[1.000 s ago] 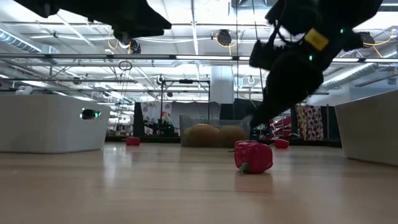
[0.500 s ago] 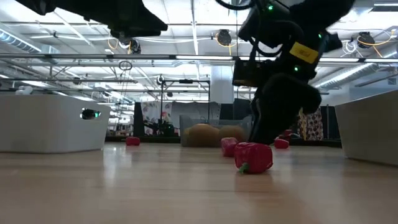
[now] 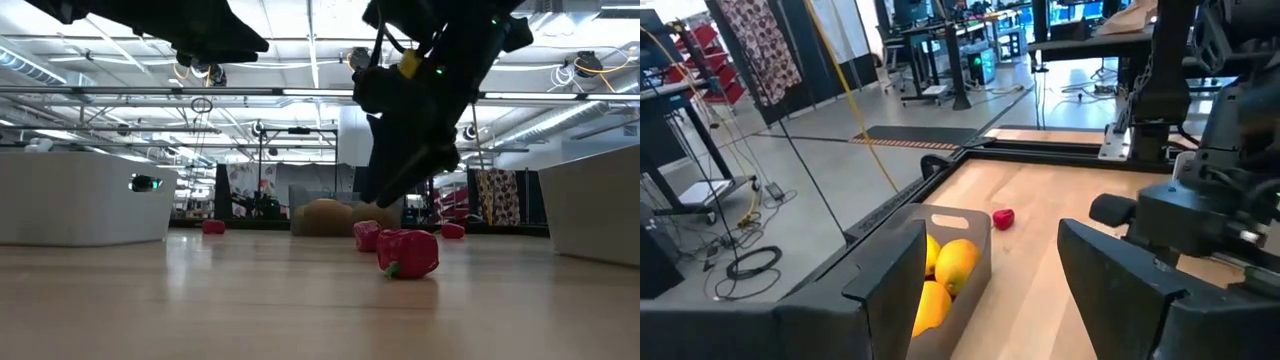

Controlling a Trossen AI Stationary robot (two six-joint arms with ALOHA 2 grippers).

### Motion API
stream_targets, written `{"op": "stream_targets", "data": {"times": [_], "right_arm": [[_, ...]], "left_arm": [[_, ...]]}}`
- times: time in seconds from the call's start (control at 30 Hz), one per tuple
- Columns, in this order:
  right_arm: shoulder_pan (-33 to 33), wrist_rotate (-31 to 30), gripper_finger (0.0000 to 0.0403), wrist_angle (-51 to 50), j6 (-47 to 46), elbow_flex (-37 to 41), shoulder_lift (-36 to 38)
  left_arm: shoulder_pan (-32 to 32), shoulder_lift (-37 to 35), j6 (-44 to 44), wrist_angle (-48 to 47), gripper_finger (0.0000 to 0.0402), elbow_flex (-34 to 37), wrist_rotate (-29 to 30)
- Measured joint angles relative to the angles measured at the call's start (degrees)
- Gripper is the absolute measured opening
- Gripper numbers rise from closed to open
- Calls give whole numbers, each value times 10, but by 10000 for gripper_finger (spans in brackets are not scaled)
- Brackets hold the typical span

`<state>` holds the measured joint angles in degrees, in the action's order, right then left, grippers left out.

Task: Sort produce into baskets
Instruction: Put the red bell pepper into the gray bin

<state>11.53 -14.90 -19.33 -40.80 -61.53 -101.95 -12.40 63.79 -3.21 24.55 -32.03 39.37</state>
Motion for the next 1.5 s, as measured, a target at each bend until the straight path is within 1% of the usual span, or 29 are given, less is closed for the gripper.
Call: {"op": "stream_targets", "data": {"times": [0.17, 0.43, 0.53, 0.73, 0.87, 1.0, 1.33, 1.5], "right_arm": [[0, -65, 201, 3, -81, 0, -2], [3, -79, 201, 14, -143, 0, -4], [12, -94, 201, 15, -169, 0, -4], [25, -92, 201, 12, -198, 0, -11], [30, -92, 201, 26, -215, 0, -31], [32, -91, 201, 47, -216, 0, -51], [32, -98, 201, 51, -228, -1, -92], [32, -101, 200, 52, -225, -2, -101]], "left_arm": [[0, 0, 14, -13, 235, 0, -1], [0, 0, 17, -15, 235, 0, -1], [0, 1, 29, -21, 235, 0, -1], [0, 1, 30, -40, 234, 0, -1], [0, 1, 30, -41, 234, 0, -1], [0, 1, 30, -41, 234, 0, -1], [0, 1, 30, -41, 234, 0, -1], [0, 1, 31, -41, 234, 0, -1]]}}
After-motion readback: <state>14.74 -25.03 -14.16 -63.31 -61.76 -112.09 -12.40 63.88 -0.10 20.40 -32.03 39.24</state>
